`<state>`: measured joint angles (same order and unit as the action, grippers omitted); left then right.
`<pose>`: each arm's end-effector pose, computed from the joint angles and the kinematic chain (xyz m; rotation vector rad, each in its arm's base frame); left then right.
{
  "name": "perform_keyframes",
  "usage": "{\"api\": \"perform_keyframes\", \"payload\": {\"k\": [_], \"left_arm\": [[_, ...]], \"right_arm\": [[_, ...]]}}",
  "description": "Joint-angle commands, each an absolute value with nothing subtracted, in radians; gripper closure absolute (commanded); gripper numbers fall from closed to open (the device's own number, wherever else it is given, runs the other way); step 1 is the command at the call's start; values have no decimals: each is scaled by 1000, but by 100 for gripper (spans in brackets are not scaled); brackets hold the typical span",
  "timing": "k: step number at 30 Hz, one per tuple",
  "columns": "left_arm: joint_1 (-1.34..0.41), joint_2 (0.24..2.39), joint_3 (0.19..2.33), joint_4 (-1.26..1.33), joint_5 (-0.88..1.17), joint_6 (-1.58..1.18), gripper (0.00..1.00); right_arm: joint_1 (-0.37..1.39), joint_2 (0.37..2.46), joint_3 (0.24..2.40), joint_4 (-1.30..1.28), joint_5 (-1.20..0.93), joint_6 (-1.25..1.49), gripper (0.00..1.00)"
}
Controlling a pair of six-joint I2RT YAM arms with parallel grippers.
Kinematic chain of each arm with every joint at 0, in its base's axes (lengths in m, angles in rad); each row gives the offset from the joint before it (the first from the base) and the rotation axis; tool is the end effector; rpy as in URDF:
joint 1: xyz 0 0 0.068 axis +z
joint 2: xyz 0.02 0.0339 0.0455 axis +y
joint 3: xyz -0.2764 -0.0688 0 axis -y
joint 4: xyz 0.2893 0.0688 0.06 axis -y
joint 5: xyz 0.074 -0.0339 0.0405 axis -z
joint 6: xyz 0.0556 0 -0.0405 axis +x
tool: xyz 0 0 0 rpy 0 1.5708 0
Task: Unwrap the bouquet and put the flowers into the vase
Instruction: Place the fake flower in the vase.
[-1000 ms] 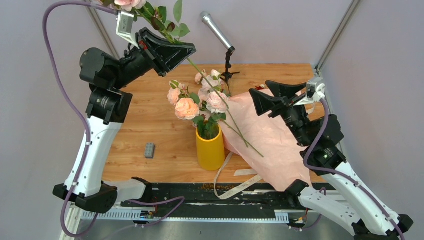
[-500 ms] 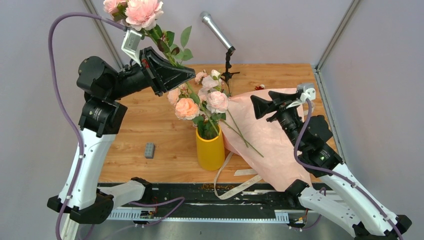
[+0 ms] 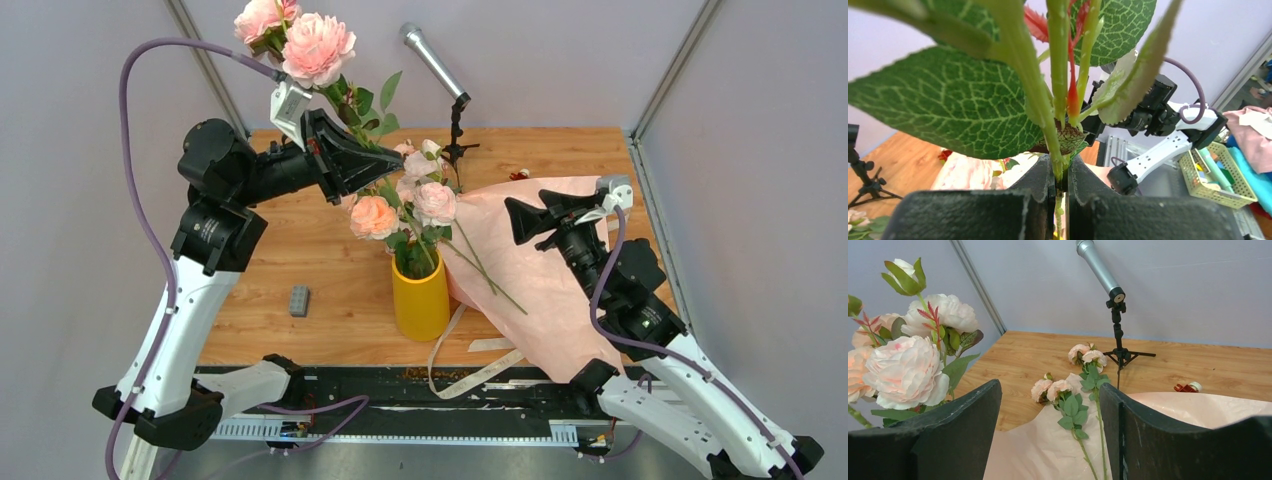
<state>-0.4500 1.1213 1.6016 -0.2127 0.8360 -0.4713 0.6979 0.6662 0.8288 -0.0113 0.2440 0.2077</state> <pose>0.1946 -0.1398 0.5787 0.7527 1.3248 -1.2912 0.1657 0.1214 0.4096 -0.1495 1.4411 0.5723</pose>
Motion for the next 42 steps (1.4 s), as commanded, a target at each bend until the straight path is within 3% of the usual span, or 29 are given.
{"api": "perform_keyframes", "payload": {"k": [1, 9, 23, 37, 42], "left_arm": [[-458, 1099, 1628, -213, 838, -368, 100], [-474, 1096, 1598, -244, 851, -288, 100], [-663, 1051, 1399, -297, 732, -68, 100], [-724, 1016, 1189, -243, 657, -48, 81], [-724, 1020, 1182, -247, 656, -62, 69]], "right_arm": [[700, 648, 815, 4, 248, 209, 28], [699, 629, 794, 4, 256, 209, 28], [700, 623, 754, 5, 274, 216, 28], [699, 608, 721, -24, 271, 238, 25], [699, 603, 705, -27, 271, 248, 27]]}}
